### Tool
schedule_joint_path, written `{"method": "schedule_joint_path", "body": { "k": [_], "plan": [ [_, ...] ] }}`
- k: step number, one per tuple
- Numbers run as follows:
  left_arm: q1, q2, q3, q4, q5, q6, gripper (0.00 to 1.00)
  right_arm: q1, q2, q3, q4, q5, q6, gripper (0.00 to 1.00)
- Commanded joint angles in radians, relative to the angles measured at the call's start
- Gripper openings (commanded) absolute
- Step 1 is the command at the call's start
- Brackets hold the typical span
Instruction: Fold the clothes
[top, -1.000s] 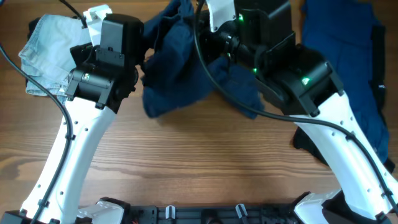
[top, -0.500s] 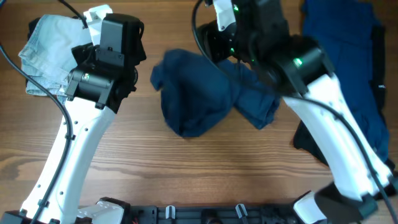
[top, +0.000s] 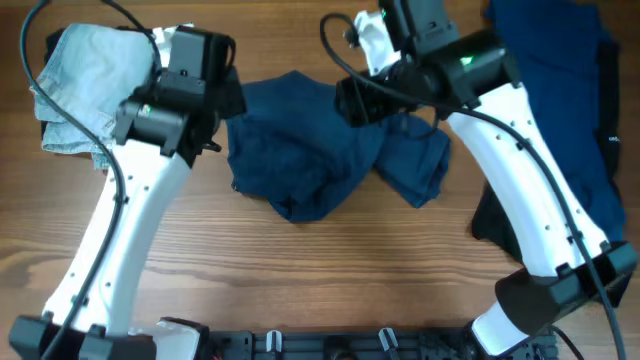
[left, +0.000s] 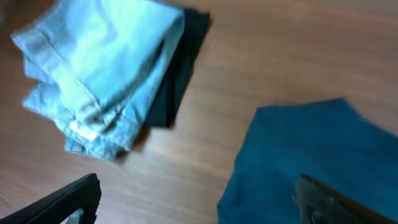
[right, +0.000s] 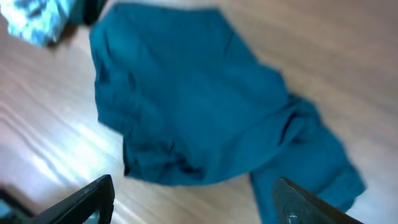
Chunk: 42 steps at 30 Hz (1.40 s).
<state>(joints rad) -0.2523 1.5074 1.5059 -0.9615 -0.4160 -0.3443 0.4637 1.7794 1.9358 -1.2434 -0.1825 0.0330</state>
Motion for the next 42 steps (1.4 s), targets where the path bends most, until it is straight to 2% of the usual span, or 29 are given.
{"method": "schedule_joint_path", "body": {
  "k": [1,7,11,17,22,27,37,42],
  "plan": [
    [0.127,0.012,0.013,-0.016,0.116,-0.065,1.0,0.027,-0.002,-0.111,0.041,-0.085,0.055,0.81],
    [0.353,0.012,0.013,0.003,0.272,-0.06,1.0,0.165,0.001,-0.266,0.259,-0.079,0.103,0.81],
    [0.446,0.012,0.013,0.011,0.323,-0.053,1.0,0.293,0.058,-0.299,0.399,0.075,0.157,0.81],
    [0.473,0.013,0.013,0.01,0.322,-0.037,1.0,0.424,0.241,-0.298,0.553,0.295,0.288,0.78],
    [0.473,0.012,0.013,0.01,0.322,-0.03,1.0,0.477,0.31,-0.292,0.6,0.389,0.322,0.78],
    [0.472,0.012,0.013,0.005,0.322,-0.03,1.0,0.52,0.327,-0.292,0.741,0.4,0.335,0.76],
    [0.472,0.012,0.013,-0.001,0.322,-0.031,1.0,0.537,0.414,-0.292,0.787,0.428,0.386,0.76],
    [0.472,0.012,0.013,0.006,0.327,-0.031,1.0,0.538,0.447,-0.292,0.795,0.43,0.393,0.68]
  ]
}}
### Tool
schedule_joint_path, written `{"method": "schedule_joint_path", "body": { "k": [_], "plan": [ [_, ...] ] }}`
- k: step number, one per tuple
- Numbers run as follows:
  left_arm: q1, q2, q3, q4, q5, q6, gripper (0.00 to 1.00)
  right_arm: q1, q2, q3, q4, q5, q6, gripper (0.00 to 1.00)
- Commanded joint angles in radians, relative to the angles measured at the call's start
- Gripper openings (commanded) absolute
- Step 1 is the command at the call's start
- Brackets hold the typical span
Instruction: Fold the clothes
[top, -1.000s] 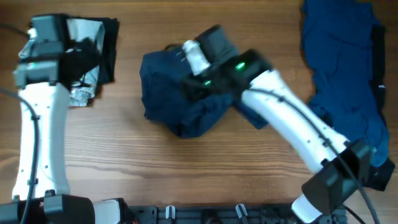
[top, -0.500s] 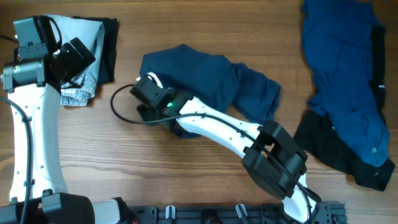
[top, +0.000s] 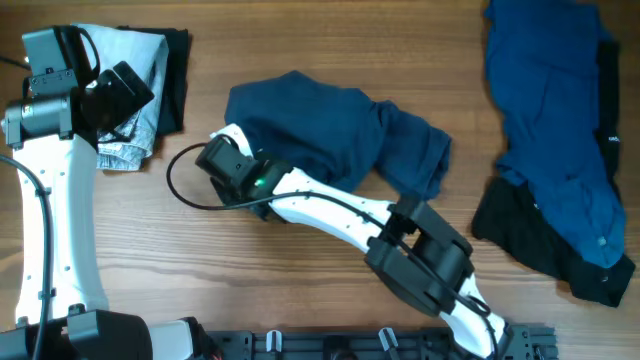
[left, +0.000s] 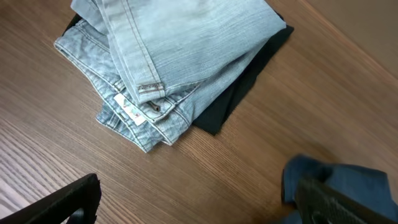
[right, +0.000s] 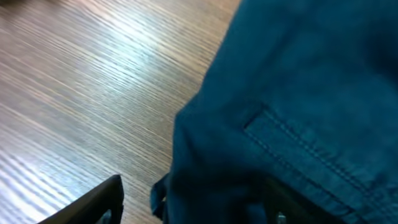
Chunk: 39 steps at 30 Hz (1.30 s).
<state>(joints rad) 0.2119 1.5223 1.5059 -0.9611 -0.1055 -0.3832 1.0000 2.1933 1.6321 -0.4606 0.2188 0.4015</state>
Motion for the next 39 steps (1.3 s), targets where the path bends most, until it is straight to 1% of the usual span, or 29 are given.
{"method": "schedule_joint_path", "body": {
  "k": [1,2,3,4,5,6,7,8,15,20,22,25,27,29,32,36,39],
  "plan": [
    [0.008,-0.003,0.013,0.006,0.02,0.008,1.0,0.002,0.037,0.011,0.015,0.029,0.024,0.67],
    [0.008,-0.003,0.013,0.006,0.023,0.008,0.99,0.001,0.042,0.011,0.018,0.029,0.025,0.62],
    [0.008,-0.003,0.013,0.006,0.024,0.008,1.0,0.001,0.042,0.011,0.019,0.029,0.025,0.55],
    [0.008,-0.003,0.013,0.006,0.027,0.008,1.0,0.0,0.044,0.011,0.019,0.029,0.027,0.46],
    [0.008,-0.003,0.013,0.006,0.028,0.008,1.0,0.0,0.044,0.011,0.019,0.03,0.029,0.34],
    [0.008,-0.003,0.013,0.006,0.031,0.008,1.0,-0.001,0.044,0.011,0.019,0.036,0.038,0.19],
    [0.008,-0.003,0.013,0.005,0.034,0.008,1.0,-0.001,0.044,0.011,0.016,0.045,0.047,0.09],
    [0.008,-0.003,0.013,0.005,0.037,0.008,1.0,-0.001,0.044,0.011,0.016,0.045,0.047,0.04],
    [0.008,-0.003,0.013,0.005,0.064,0.008,1.0,-0.001,0.044,0.011,0.008,0.055,0.055,0.04],
    [0.008,-0.003,0.013,0.005,0.064,0.008,1.0,-0.001,0.049,0.011,0.046,0.096,0.054,0.04],
    [0.008,-0.003,0.013,0.005,0.064,0.008,1.0,-0.001,0.052,0.011,0.027,0.096,0.053,0.04],
    [0.008,-0.003,0.013,0.006,0.064,0.008,1.0,-0.003,0.026,0.049,-0.073,0.133,0.043,0.04],
    [0.008,-0.003,0.013,0.014,0.064,0.008,1.0,-0.013,-0.021,0.105,-0.167,0.151,0.043,0.04],
    [0.005,-0.003,0.013,0.021,0.064,0.008,1.0,-0.037,-0.087,0.191,-0.274,0.107,0.026,0.04],
    [-0.006,-0.003,0.013,0.023,0.064,0.008,1.0,-0.086,-0.192,0.323,-0.392,0.006,-0.043,0.04],
    [-0.022,-0.002,0.013,0.023,0.082,0.009,1.0,-0.159,-0.32,0.452,-0.503,-0.012,-0.064,0.04],
    [-0.037,-0.002,0.013,0.025,0.146,0.021,1.0,-0.244,-0.43,0.51,-0.575,-0.024,-0.065,0.04]
  ]
}}
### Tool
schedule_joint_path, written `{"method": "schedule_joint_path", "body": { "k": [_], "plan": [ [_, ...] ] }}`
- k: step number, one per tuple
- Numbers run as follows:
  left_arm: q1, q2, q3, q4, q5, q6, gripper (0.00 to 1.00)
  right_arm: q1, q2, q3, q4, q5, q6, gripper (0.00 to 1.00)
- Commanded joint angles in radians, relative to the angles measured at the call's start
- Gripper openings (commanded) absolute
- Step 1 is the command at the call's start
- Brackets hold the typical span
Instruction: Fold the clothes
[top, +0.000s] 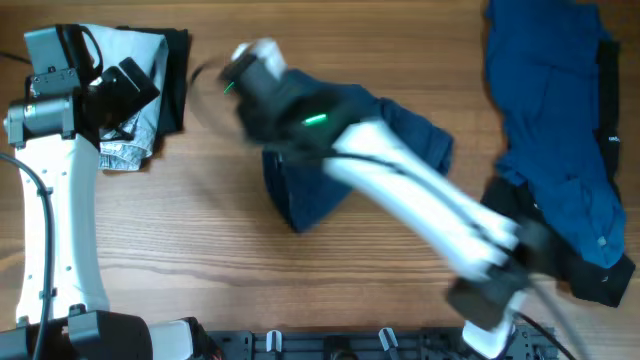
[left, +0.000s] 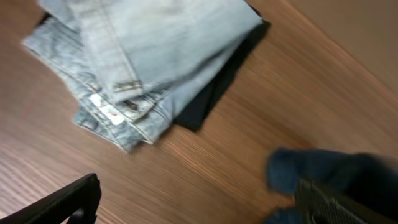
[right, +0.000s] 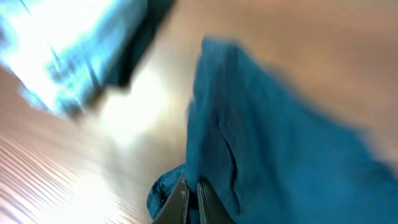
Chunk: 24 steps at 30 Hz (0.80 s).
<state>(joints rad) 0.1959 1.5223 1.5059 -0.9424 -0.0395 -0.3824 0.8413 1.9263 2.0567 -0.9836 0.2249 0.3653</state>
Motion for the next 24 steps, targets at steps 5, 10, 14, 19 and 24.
{"method": "schedule_joint_path", "body": {
  "k": [5,10,14,19,24],
  "plan": [
    [-0.085,-0.002,0.013,0.014,0.163,0.049,1.0,-0.253,-0.277,0.085,-0.127,-0.14,-0.06,0.04],
    [-0.206,0.013,0.013,0.059,0.258,0.207,1.0,-0.386,-0.273,0.078,-0.216,-0.291,-0.15,0.04],
    [-0.319,0.05,0.013,0.104,0.268,0.344,1.0,-0.409,-0.264,0.077,-0.259,-0.357,-0.211,0.04],
    [-0.418,0.134,0.013,0.134,0.311,0.493,1.0,-0.409,-0.264,0.077,-0.293,-0.365,-0.269,0.04],
    [-0.438,0.24,0.013,0.179,0.312,0.529,1.0,-0.409,-0.264,0.077,-0.332,-0.384,-0.331,0.04]
  ]
}}
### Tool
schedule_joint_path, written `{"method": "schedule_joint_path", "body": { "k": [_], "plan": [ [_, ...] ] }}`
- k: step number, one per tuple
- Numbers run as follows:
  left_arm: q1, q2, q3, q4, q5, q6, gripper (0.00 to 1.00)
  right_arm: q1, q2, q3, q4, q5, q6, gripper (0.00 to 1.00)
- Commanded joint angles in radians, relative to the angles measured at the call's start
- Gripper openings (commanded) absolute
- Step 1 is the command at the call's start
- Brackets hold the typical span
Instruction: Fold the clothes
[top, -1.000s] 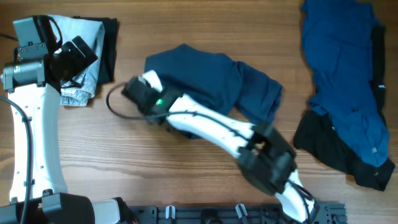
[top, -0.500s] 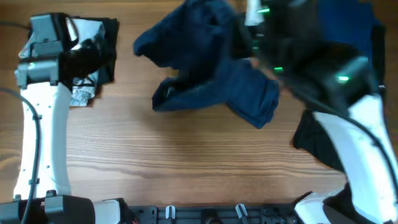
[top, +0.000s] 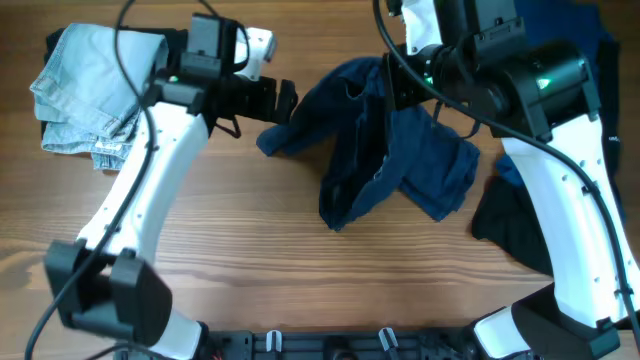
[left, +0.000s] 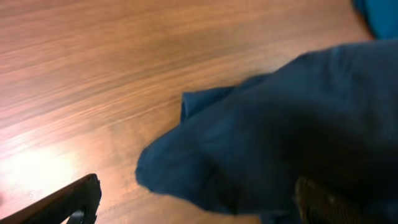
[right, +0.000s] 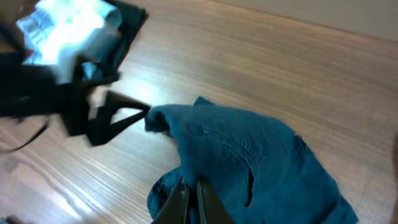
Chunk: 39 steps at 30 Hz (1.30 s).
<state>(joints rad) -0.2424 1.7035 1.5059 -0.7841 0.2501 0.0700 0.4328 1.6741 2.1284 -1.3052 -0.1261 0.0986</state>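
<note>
A dark blue garment hangs bunched at the table's middle, its lower part resting on the wood. My right gripper is shut on its upper fold; the right wrist view shows the closed fingertips pinching the cloth. My left gripper stands open beside the garment's left corner. In the left wrist view that corner lies just ahead of the spread fingers, with nothing gripped.
Folded light-blue jeans on a black garment sit at the back left. A pile of blue clothes over a black piece fills the right side. Bare wooden table lies in front.
My left gripper has left the jeans pile and now sits open at the garment's left corner. My right gripper, still shut on the garment, is now farther right, with the cloth hanging from it.
Both grippers were open above the crumpled blue garment. Then the left was over the jeans pile and the right was low at the garment's left edge. Then the right was shut on the cloth. Now it holds the garment up, with the left at its corner.
</note>
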Motion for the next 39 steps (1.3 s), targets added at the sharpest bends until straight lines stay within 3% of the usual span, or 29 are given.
{"method": "schedule_joint_path", "body": {
  "k": [1,6,13,19,23,35,39],
  "plan": [
    [0.003,0.073,0.013,0.025,0.023,0.077,1.0,-0.001,-0.011,0.005,-0.016,-0.032,-0.074,0.04],
    [0.004,0.072,0.013,-0.003,0.023,0.129,1.0,-0.029,-0.011,0.005,-0.02,-0.033,-0.081,0.04],
    [0.019,0.009,0.013,-0.173,0.097,0.3,1.0,-0.106,-0.011,0.005,-0.021,-0.14,-0.13,0.04],
    [0.023,0.012,0.013,-0.219,0.116,0.325,0.96,-0.119,-0.011,0.005,-0.019,-0.165,-0.158,0.04],
    [0.023,0.024,-0.005,-0.301,0.18,0.448,0.97,-0.119,-0.011,0.005,-0.01,-0.175,-0.167,0.04],
    [0.023,0.179,-0.096,-0.032,0.158,0.447,0.95,-0.119,-0.011,0.005,0.006,-0.265,-0.202,0.04],
    [0.023,0.249,-0.096,0.035,0.046,0.429,0.65,-0.119,-0.011,0.005,0.006,-0.265,-0.203,0.04]
  ]
}}
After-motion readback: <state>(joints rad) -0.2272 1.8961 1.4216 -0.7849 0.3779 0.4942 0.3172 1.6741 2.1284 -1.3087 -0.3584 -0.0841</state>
